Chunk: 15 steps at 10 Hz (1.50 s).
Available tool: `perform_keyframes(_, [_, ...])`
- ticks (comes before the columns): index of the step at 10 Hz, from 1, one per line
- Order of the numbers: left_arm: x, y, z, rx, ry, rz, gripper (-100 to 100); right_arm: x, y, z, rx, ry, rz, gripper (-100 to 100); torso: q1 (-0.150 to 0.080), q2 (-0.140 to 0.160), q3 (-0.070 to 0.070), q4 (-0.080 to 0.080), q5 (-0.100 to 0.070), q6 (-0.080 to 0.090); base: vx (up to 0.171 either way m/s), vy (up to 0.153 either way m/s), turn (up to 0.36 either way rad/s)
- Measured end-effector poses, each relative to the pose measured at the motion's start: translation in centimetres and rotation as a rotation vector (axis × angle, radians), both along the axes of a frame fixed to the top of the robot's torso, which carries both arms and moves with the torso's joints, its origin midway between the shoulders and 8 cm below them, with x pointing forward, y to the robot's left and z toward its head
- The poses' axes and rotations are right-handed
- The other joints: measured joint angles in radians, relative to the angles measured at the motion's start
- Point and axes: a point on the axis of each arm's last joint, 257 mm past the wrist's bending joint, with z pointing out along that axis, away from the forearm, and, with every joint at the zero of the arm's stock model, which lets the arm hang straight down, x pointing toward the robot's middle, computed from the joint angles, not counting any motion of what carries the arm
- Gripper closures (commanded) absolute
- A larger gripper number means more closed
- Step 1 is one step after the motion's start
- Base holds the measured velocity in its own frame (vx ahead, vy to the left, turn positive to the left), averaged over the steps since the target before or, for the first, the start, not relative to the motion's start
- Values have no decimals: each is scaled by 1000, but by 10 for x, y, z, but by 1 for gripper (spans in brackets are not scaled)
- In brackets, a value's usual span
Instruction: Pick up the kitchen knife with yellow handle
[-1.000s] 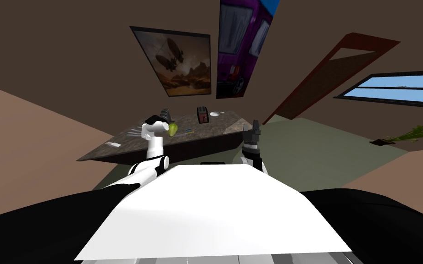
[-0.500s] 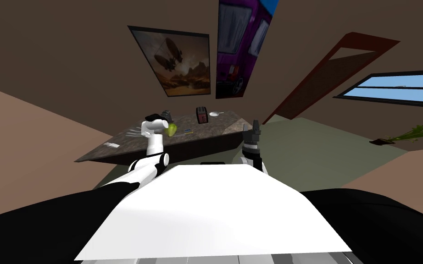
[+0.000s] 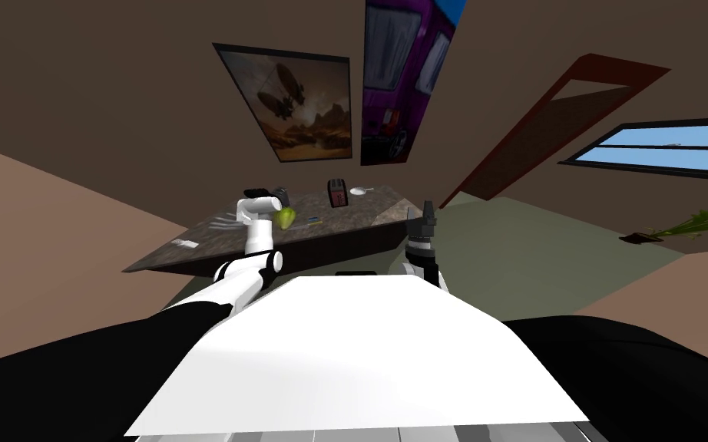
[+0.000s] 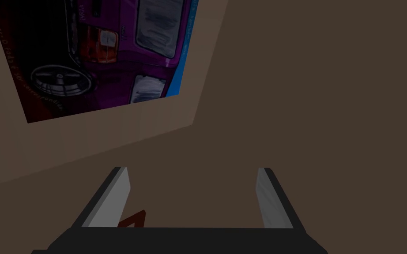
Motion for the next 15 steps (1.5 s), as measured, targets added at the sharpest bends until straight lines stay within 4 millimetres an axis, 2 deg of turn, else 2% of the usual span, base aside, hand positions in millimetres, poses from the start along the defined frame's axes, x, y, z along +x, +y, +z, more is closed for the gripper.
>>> perform_keyframes(2, [1, -2, -9, -21, 48, 3, -100, 0, 0, 0, 0, 0, 0, 0, 0, 0, 0, 0, 0, 0, 22, -14, 9])
perform_keyframes(7, [-3, -1, -49, -92, 213, 13, -100, 0, 0, 0, 0, 0, 0, 0, 1, 0, 0, 0, 0, 0, 27, -10, 12])
perform_keyframes(15, [-27, -16, -107, -183, 476, 22, -100, 0, 0, 0, 0, 0, 0, 0, 1, -1, -1, 0, 0, 0, 32, -3, 15])
